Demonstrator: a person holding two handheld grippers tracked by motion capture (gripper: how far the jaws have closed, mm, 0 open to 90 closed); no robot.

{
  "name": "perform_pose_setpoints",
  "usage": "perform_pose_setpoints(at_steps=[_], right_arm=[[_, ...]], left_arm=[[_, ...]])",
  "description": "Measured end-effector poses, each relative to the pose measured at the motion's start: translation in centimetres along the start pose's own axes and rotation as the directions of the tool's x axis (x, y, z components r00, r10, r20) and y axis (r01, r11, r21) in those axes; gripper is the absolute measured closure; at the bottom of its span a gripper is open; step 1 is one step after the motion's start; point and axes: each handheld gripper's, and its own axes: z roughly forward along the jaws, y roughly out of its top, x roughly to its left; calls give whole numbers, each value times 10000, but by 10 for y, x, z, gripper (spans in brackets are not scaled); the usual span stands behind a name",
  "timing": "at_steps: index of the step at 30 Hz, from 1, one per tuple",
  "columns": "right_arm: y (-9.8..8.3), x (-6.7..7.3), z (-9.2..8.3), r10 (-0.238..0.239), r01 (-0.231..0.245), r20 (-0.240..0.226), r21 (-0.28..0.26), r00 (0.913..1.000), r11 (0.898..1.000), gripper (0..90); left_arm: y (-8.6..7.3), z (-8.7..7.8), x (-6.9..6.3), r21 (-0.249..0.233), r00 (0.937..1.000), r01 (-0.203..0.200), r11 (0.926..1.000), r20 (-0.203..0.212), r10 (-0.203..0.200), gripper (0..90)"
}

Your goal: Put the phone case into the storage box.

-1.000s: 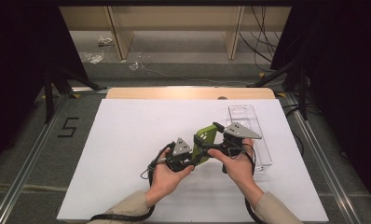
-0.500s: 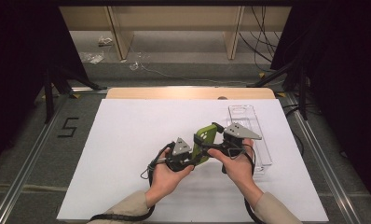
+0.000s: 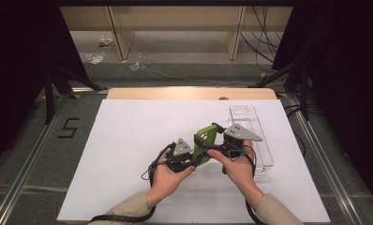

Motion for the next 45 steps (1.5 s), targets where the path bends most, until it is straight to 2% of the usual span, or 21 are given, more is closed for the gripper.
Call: perform_pose_setpoints(at_steps=[5, 10, 14, 16, 19, 21, 25, 27, 30, 34, 37, 45], right_arm=[[2, 2, 0, -267, 267, -70, -50, 9996, 9996, 162], [2, 2, -1, -300, 299, -94, -63, 9995, 9995, 164], [3, 2, -1, -283, 282, -125, -46, 9995, 9996, 166], [4, 2, -1, -295, 294, -127, -68, 9995, 9995, 166], [6, 0, -2, -302, 300, -104, -139, 9995, 9995, 167], [8, -1, -3, -324, 323, -69, -166, 9995, 9993, 167], [10, -5, -5, -340, 339, -59, -173, 9994, 9993, 166], [12, -6, -6, -360, 360, -22, -181, 9993, 9992, 167], [13, -8, -8, -390, 390, 19, -200, 9992, 9990, 166], [16, -12, -10, -403, 405, 93, -291, 9991, 9988, 167], [18, -14, -12, -414, 418, 129, -335, 9991, 9986, 166], [21, -18, -15, -430, 439, 227, -381, 9988, 9983, 166]], left_arm=[[1, -1, 0, -11, 10000, -21, 10000, 0, 21, 762], [1, -1, 0, -36, 10000, -51, 10000, 14, 51, 759], [2, -1, 0, -88, 9999, -158, 9998, 35, 158, 703], [3, -1, 0, -36, 9997, -248, 9997, 54, 249, 640], [4, -1, 0, -38, 9994, -332, 9994, 111, 332, 486], [5, -2, 0, 2, 9985, -502, 9987, 200, 502, 381], [8, -8, -1, 238, 9947, -1029, 9944, 8, 1029, 176], [9, -12, 0, 301, 9919, -1269, 9915, 10, 1269, 143], [9, -17, 2, 394, 9909, -1345, 9901, 109, 1342, 61], [7, -26, 6, 437, 9861, -1647, 9854, 315, 1634, 0], [4, -32, 8, 459, 9845, -1736, 9837, 340, 1721, 0], [-7, -50, 19, 382, 9844, -1732, 9842, 389, 1717, 0]])
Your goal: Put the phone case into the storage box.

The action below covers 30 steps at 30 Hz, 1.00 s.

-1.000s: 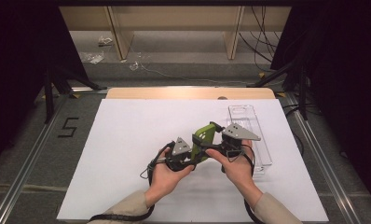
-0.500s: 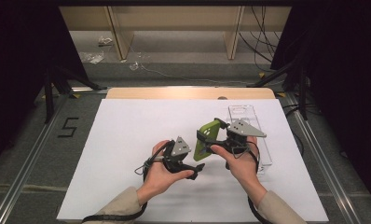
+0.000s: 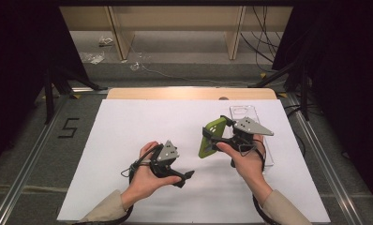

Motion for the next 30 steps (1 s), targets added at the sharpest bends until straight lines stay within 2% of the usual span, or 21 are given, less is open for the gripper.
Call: perform_pose_setpoints(at_steps=[6, 30], right_arm=[[2, -3, -2, 3, -3, 80, -40, 10000, 10000, 167], [11, -14, -10, 72, -59, 426, -309, 9991, 9995, 167]], left_arm=[[-10, -10, 5, -40, 9999, -48, 10000, 91, 48, 0], [-32, -38, 20, -401, 9995, 266, 9988, -175, -273, 16]])
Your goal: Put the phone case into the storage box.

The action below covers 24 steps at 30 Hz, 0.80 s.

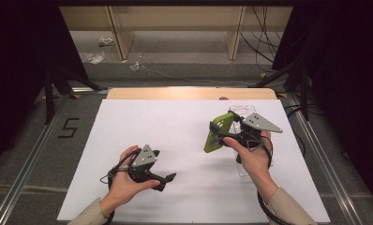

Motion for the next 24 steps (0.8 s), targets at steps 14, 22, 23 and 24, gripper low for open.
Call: perform_pose_setpoints(at_steps=[14, 22, 23, 24], right_arm=[[9, -10, -8, 10, 1, 317, -331, 9995, 9995, 167], [14, -17, -13, 65, -39, 529, -499, 9986, 9987, 167], [14, -18, -13, 71, -44, 548, -505, 9985, 9987, 167], [14, -18, -14, 97, -67, 584, -512, 9982, 9987, 167]], left_arm=[[-9, -12, 9, -101, 9996, 130, 9999, -242, -132, 28], [-14, -17, 13, -120, 9991, 179, 9998, -374, -183, 29], [-14, -18, 13, -119, 9991, 171, 9998, -395, -175, 29], [-14, -18, 13, -124, 9990, 173, 9998, -403, -178, 29]])
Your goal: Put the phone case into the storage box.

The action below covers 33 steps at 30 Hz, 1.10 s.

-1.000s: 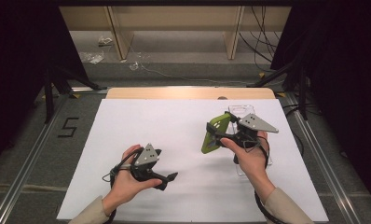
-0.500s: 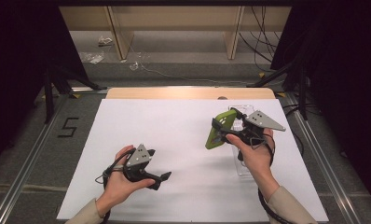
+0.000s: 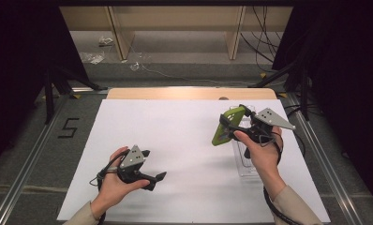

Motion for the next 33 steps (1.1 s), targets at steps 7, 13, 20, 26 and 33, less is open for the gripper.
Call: perform_pose_setpoints(at_steps=[7, 13, 20, 26, 33], right_arm=[[3, -6, -3, -30, 32, 217, -119, 9998, 9999, 167], [6, -12, -6, -70, 79, 449, -194, 9990, 9998, 167], [8, -19, -10, -23, 43, 656, -298, 9978, 9995, 167], [9, -24, -12, 21, 8, 825, -345, 9966, 9994, 167], [12, -30, -15, 23, 18, 1049, -385, 9945, 9993, 168]], left_arm=[[-2, -2, 0, 50, 10000, -17, 10000, -46, 17, 38], [-4, -3, 1, 47, 10000, 13, 10000, -65, -13, 37], [-4, -3, 2, 54, 9999, 12, 10000, -117, -12, 36], [-5, -4, 3, 25, 9999, 55, 10000, -158, -54, 36], [-6, -3, 4, 65, 9998, 85, 9999, -175, -84, 37]])
